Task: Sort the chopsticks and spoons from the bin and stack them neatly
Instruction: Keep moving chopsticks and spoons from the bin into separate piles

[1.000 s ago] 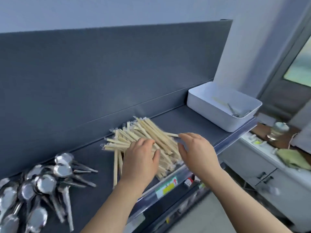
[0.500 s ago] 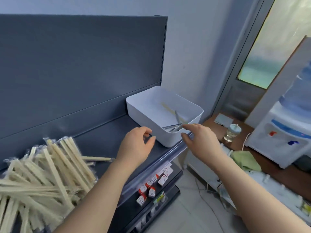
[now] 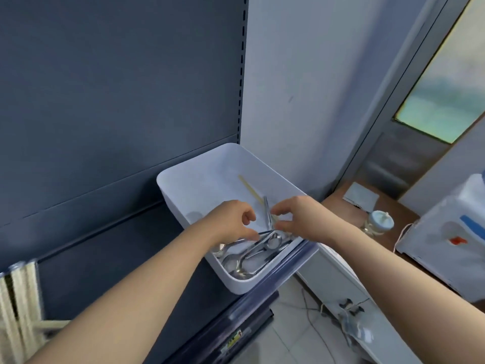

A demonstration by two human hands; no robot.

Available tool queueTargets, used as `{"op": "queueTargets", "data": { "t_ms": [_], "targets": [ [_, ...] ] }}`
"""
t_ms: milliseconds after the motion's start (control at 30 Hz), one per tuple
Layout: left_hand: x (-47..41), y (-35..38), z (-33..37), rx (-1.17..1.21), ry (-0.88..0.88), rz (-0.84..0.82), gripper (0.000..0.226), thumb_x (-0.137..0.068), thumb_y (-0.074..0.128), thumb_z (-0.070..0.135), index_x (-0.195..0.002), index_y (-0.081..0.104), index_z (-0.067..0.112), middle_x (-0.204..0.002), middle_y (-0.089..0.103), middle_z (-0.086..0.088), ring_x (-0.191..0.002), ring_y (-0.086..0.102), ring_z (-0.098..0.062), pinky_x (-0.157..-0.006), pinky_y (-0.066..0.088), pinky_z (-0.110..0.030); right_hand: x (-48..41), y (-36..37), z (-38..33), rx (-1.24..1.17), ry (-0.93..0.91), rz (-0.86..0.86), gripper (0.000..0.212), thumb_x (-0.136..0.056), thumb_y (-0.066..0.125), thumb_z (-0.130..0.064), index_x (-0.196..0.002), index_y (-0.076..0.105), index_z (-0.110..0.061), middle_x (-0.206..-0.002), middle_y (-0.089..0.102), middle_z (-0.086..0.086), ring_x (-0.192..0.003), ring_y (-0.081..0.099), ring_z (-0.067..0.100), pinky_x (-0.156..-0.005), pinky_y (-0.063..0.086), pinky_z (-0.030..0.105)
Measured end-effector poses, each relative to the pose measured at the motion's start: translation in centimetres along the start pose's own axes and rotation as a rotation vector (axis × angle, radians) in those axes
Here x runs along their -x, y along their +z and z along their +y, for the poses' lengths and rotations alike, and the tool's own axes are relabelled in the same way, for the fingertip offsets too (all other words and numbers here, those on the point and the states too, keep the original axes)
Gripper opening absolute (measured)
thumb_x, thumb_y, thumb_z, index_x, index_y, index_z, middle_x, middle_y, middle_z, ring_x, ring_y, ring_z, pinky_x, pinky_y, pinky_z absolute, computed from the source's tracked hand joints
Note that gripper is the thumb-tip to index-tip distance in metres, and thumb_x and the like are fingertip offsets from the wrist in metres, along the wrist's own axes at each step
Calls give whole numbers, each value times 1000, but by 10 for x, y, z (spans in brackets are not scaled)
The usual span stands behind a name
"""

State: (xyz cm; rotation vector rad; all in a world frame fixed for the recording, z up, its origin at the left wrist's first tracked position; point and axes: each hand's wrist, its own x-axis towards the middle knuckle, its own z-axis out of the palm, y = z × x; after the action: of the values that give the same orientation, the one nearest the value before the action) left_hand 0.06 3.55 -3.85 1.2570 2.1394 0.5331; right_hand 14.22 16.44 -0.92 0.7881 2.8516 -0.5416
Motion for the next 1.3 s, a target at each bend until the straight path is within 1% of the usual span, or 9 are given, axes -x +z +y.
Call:
{"op": "queueTargets", "data": {
  "t_ms": [133,400,600,733,833,967,1067,1167,1300],
  "targets": [
    [-31,9,-5,-98,-97,-173,60,-67,84,41,-118,61,19,-112,63,4,-97,59,-15,-83,48,-26,-33,1,13,6,-35,-140,47,-82,70,-34,-127,60,-23,-123,62,-4,-113,57,15,-96,45,30],
    [-53,14,-2,-285,-187,-232,50,-54,88,47,-90,64,23,-90,67,3,-82,63,-21,-72,53,-34,-79,9,28,44,-218,-324,51,-84,67,-29,-133,54,-23,-123,60,-6,-111,56,13,-89,41,22],
    [-59,10,-7,-196,-264,-213,25,-67,84,33,-86,72,23,-84,70,6,-77,62,-15,-67,49,-24,-99,12,38,101,-376,-397,34,-86,55,-15,-119,62,-22,-76,45,-19,-80,43,10,-64,33,16],
    [-55,4,-11,-167,-333,-128,13,-79,75,25,-91,72,21,-82,63,7,-78,57,-13,-64,42,-21,-101,10,36,81,-377,-453,51,-86,46,-3,-131,54,-25,-114,61,-5,-92,52,13,-81,41,21],
    [-49,-5,-18,-141,-407,-44,12,-85,67,21,-96,68,20,-89,59,6,-83,57,-15,-66,41,-23,-102,13,37,57,-369,-447,58,-86,47,-1,-138,39,-27,-116,64,2,-103,60,23,-90,50,36],
    [-44,-10,-31,-130,-459,19,13,-84,62,12,-96,64,16,-96,63,0,-90,61,-22,-74,50,-31,-102,17,41,10,-374,-520,42,-79,54,-2,-113,48,-26,-96,64,-6,-92,62,22,-83,54,38],
    [-40,-11,-35,-81,-462,-22,22,-80,72,17,-100,64,13,-92,63,-1,-84,61,-21,-74,50,-32,-99,21,40,62,-435,-614,49,-74,61,-2,-107,56,-38,-88,51,-14,-81,59,17,-72,56,33],
    [-40,-6,-36,-93,-454,-76,26,-72,81,24,-88,64,15,-80,60,1,-70,56,-19,-63,45,-28,-101,24,33,130,-478,-591,38,-77,62,-7,-105,62,-32,-84,48,-12,-75,52,11,-63,44,19],
    [-41,-2,-39,-131,-459,-105,21,-72,79,26,-67,59,21,-68,59,2,-64,58,-20,-60,46,-27,-103,27,29,175,-506,-517,24,-78,64,-9,-97,65,-23,-75,48,-12,-70,50,10,-54,37,15]
  ]
}}
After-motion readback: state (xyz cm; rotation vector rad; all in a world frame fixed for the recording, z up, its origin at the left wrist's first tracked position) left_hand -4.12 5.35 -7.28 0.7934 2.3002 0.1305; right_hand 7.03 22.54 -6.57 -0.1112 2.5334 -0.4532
